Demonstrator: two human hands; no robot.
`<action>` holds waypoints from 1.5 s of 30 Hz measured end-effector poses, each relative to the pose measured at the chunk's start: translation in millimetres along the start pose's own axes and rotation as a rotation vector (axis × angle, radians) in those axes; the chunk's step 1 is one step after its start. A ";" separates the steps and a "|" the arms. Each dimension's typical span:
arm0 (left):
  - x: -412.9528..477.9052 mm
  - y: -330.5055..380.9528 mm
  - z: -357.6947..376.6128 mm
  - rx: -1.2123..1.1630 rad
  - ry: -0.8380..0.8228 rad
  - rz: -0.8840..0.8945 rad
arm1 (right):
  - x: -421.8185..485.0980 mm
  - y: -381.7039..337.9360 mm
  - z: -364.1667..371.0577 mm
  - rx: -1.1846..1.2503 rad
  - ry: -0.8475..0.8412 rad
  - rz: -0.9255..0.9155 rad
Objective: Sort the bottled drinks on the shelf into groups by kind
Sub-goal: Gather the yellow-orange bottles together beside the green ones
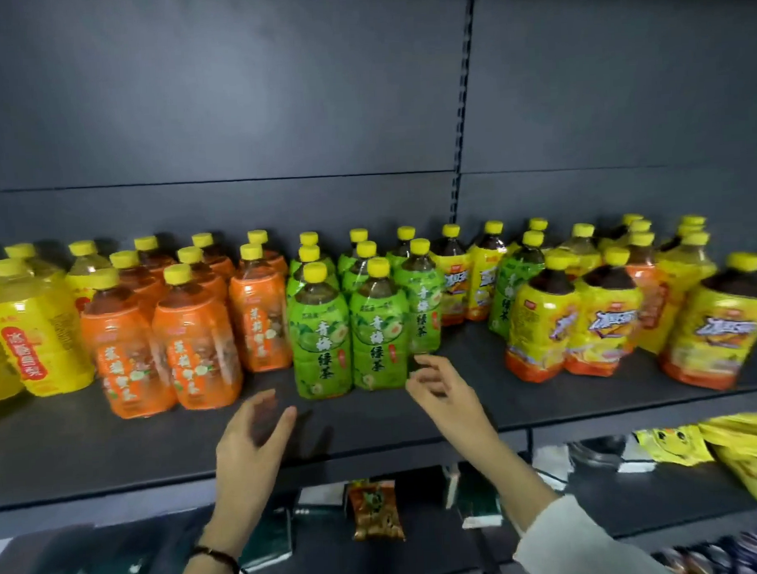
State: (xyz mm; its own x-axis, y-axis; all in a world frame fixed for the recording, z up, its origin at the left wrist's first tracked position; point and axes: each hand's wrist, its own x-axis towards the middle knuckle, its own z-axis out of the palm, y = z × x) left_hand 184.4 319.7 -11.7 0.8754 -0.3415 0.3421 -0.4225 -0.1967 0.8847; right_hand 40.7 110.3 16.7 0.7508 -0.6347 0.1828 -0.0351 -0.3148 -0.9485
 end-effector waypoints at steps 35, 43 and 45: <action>18.7 134.4 320.7 -0.232 -0.317 0.013 | 90.5 117.4 -291.9 -0.099 0.306 -0.043; 56.8 131.9 315.2 -0.255 -0.208 -0.055 | 96.0 114.7 -279.8 -0.065 0.152 -0.050; 68.0 129.7 313.8 -0.222 -0.202 -0.042 | 97.5 112.5 -275.1 -0.062 0.128 -0.049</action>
State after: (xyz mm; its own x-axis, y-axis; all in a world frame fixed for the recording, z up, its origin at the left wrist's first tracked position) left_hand 115.4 -17.4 26.9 0.8172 -0.5173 0.2540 -0.3063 -0.0166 0.9518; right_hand -71.5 -181.2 -1.1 0.6622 -0.7014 0.2636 -0.0443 -0.3878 -0.9207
